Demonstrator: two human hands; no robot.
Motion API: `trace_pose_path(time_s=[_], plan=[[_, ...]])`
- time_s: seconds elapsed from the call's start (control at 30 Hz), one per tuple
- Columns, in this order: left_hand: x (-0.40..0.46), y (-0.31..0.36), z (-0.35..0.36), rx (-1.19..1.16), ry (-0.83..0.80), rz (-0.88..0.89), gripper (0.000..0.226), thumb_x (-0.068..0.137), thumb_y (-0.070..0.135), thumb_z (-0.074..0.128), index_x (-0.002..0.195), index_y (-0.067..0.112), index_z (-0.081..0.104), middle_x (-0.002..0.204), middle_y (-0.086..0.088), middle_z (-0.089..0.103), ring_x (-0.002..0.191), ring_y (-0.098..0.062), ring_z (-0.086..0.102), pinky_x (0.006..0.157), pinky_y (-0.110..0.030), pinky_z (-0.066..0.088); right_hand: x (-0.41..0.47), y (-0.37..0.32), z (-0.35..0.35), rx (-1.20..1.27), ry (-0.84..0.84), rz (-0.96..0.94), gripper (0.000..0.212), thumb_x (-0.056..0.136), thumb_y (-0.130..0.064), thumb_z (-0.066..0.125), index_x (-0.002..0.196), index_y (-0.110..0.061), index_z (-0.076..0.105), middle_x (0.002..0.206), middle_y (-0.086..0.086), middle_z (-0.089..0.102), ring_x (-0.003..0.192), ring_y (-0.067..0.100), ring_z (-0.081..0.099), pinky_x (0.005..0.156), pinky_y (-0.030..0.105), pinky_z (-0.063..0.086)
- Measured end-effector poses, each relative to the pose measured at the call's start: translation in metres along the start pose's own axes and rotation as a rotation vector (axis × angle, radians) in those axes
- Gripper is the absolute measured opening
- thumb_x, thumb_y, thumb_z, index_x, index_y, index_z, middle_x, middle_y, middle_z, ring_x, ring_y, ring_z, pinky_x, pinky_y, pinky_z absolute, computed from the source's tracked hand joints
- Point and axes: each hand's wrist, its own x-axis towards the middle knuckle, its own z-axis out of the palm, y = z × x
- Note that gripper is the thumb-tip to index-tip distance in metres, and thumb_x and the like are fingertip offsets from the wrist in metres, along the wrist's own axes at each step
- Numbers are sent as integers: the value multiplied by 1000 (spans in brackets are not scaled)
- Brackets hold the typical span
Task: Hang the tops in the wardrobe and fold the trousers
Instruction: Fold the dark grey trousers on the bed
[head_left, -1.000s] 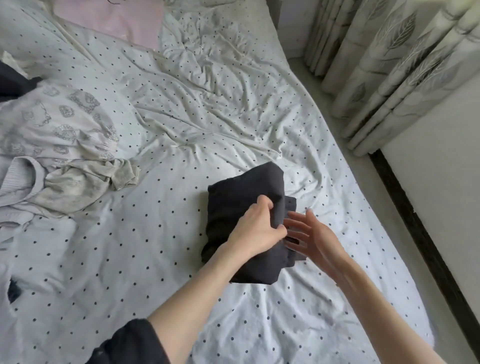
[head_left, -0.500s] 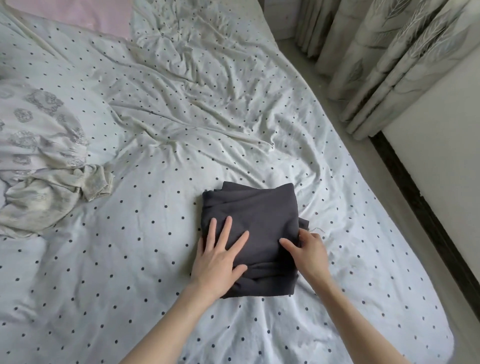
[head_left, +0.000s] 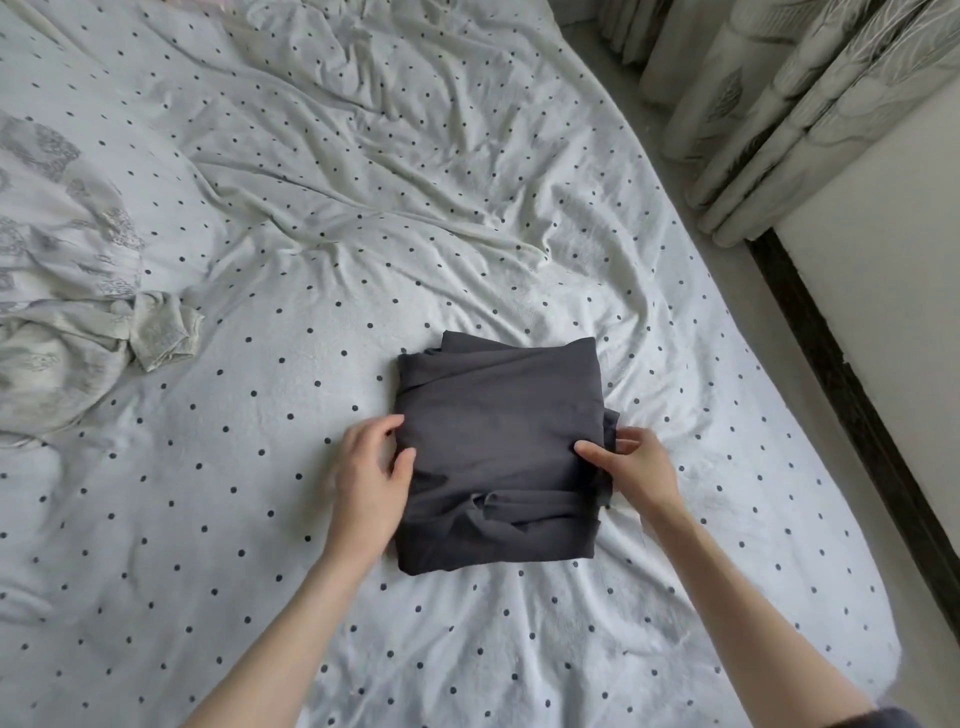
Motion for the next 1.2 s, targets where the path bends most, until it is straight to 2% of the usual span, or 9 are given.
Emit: trace_pose_path(time_s=[0.17, 0.27, 0.37, 0.53, 0.63, 0.77, 0.87, 0.97, 1.2], plan=[[22, 17, -22, -289, -293, -473, 28, 88, 20, 65, 114, 18, 54, 104, -1, 62, 97, -15, 60, 82, -29, 48, 9, -1, -8, 269, -147, 148, 40, 68, -17, 82, 97, 6, 65, 89, 13, 66, 79, 22, 58, 70, 32, 44], [30, 26, -22, -228, -434, -476, 9, 86, 18, 67, 90, 18, 59, 93, 3, 66, 87, -13, 62, 79, -31, 50, 7, -3, -11, 322, -235, 192, 36, 73, -13, 78, 99, 9, 65, 89, 14, 65, 79, 24, 59, 70, 33, 48], [33, 26, -16, -235, -375, -501, 10, 83, 11, 70, 89, 12, 62, 96, -7, 69, 83, -16, 65, 73, -29, 52, 6, -4, -12, 316, -279, 189, 25, 75, -15, 77, 91, -6, 59, 86, 12, 59, 77, 23, 56, 62, 30, 48], [28, 24, -23, -314, -372, -566, 11, 81, 6, 70, 90, 10, 65, 94, -6, 71, 96, -25, 66, 96, -45, 48, -4, -10, -17, 321, -279, 184, 22, 81, -11, 71, 64, -9, 58, 74, 7, 60, 64, 19, 56, 52, 26, 45], [21, 31, -36, -327, -391, -545, 14, 82, 5, 69, 93, 11, 65, 97, -4, 71, 96, -22, 65, 93, -42, 49, -25, -13, -23, 322, -284, 181, 14, 81, -12, 72, 87, 0, 68, 83, 10, 64, 71, 21, 58, 59, 28, 47], [11, 47, -51, -351, -423, -505, 15, 84, 3, 66, 98, 8, 64, 95, -6, 69, 78, -16, 64, 52, -19, 49, -58, -16, -31, 345, -261, 163, 16, 81, -13, 71, 92, -3, 65, 81, 9, 60, 69, 20, 56, 58, 26, 46], [-3, 62, -64, -371, -502, -456, 16, 85, 2, 64, 99, 10, 63, 98, -7, 69, 84, -21, 65, 67, -28, 54, -96, -15, -46, 381, -202, 123, 15, 83, -13, 69, 76, -6, 59, 75, 8, 58, 63, 18, 53, 53, 24, 46], [-16, 71, -72, -374, -577, -415, 16, 85, 3, 64, 99, 10, 63, 99, -10, 69, 85, -24, 65, 79, -36, 52, -131, -11, -59, 392, -150, 69, 16, 82, -15, 70, 89, -11, 56, 80, 10, 54, 66, 19, 51, 54, 23, 46], [-72, 122, -87, -319, -892, -191, 17, 84, 5, 64, 102, 6, 64, 86, -9, 67, 74, -21, 61, 68, -33, 51, -267, 37, -99, 513, 168, 12, 16, 80, -20, 73, 75, -11, 61, 74, 6, 61, 67, 18, 55, 60, 25, 46]])
